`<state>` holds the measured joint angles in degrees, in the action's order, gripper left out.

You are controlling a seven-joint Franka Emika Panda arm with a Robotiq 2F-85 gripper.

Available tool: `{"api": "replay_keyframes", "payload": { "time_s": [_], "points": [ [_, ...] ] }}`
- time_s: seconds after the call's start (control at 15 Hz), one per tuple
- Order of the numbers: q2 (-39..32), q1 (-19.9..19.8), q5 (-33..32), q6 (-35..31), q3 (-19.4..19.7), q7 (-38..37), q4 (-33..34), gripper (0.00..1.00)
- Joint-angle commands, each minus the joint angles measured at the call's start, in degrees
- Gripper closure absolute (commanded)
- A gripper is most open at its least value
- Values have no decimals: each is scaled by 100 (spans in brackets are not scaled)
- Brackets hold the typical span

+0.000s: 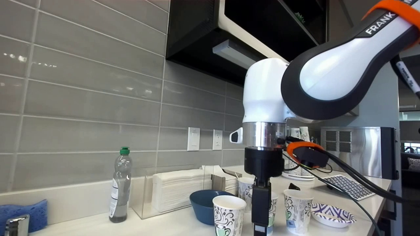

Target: Pour the contents from the left spoon into the first left cup

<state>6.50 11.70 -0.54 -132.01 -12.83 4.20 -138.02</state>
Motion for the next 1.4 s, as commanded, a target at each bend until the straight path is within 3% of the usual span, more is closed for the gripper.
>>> {"api": "replay_keyframes", "payload": {
  "time_s": [0.0,0.47,1.33],
  "points": [
    [-11,31,-5,2,30,-3,7,0],
    [-352,31,570,-569,146,601,-127,0],
    [-1017,-89,833,-1427,153,542,-329,0]
  ]
}}
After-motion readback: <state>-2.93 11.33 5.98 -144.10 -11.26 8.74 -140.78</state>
